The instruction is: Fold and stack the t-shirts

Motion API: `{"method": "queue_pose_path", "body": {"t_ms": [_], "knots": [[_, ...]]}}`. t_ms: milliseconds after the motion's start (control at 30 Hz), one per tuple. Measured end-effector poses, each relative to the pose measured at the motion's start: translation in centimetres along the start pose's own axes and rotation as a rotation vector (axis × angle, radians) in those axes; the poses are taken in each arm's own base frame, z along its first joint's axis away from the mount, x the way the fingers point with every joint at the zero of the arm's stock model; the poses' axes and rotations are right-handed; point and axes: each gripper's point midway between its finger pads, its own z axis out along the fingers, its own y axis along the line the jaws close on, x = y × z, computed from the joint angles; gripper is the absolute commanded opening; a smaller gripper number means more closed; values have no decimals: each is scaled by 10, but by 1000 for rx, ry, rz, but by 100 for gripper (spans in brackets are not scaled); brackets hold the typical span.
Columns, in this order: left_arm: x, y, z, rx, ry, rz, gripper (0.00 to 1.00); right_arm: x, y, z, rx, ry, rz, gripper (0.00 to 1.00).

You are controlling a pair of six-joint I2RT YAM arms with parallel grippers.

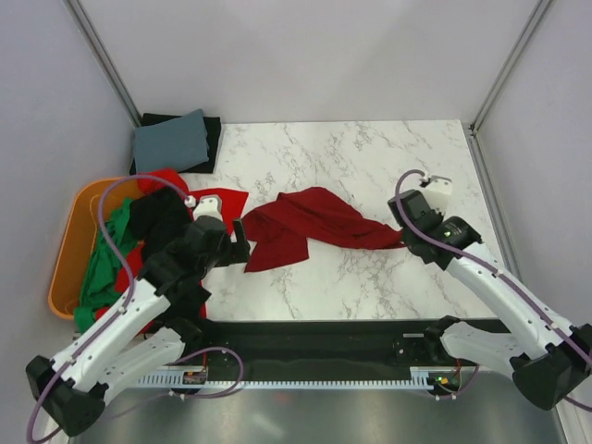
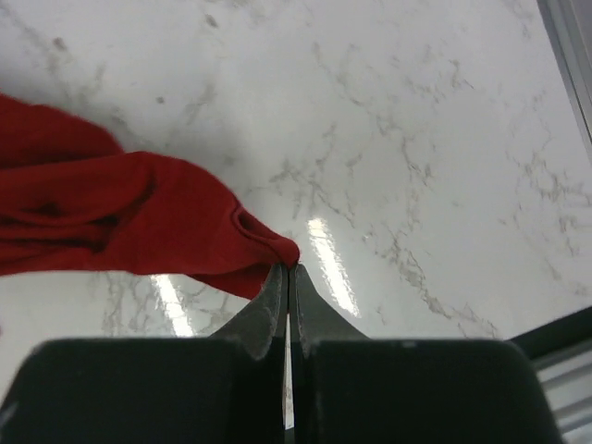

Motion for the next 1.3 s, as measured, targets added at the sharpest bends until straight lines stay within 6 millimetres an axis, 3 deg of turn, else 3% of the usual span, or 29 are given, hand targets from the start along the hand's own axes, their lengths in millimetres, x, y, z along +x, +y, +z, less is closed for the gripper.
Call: {"method": "queue_pose_path", "body": {"t_ms": [100, 267, 367, 500, 633, 767, 900, 1100, 1200, 1300], "knots": [[7, -7, 14, -5, 54, 18, 99, 11, -42, 17, 102, 65, 154, 0], [6, -14, 16, 17, 61, 15, 98, -11, -121, 29, 250, 45, 471, 0], [-4, -20, 14, 36, 37, 4, 98, -10, -155, 38, 320, 65, 599, 0], [-13, -27, 13, 54, 19, -4, 97, -5, -153, 57, 272, 140, 664, 0], [-10, -37, 28, 62, 52, 4, 95, -6, -141, 73, 197, 183, 678, 0], [5, -51, 57, 79, 119, 18, 93, -7, -124, 80, 95, 201, 673, 0], [23, -64, 90, 98, 177, 31, 93, 9, -111, 86, 30, 247, 669, 0], [49, -69, 139, 79, 272, 59, 93, 16, -103, 87, -14, 268, 657, 0], [51, -68, 157, 77, 297, 45, 85, 14, -100, 90, -30, 267, 649, 0], [46, -68, 169, 97, 292, 22, 49, 16, -97, 95, -37, 281, 641, 0]]}}
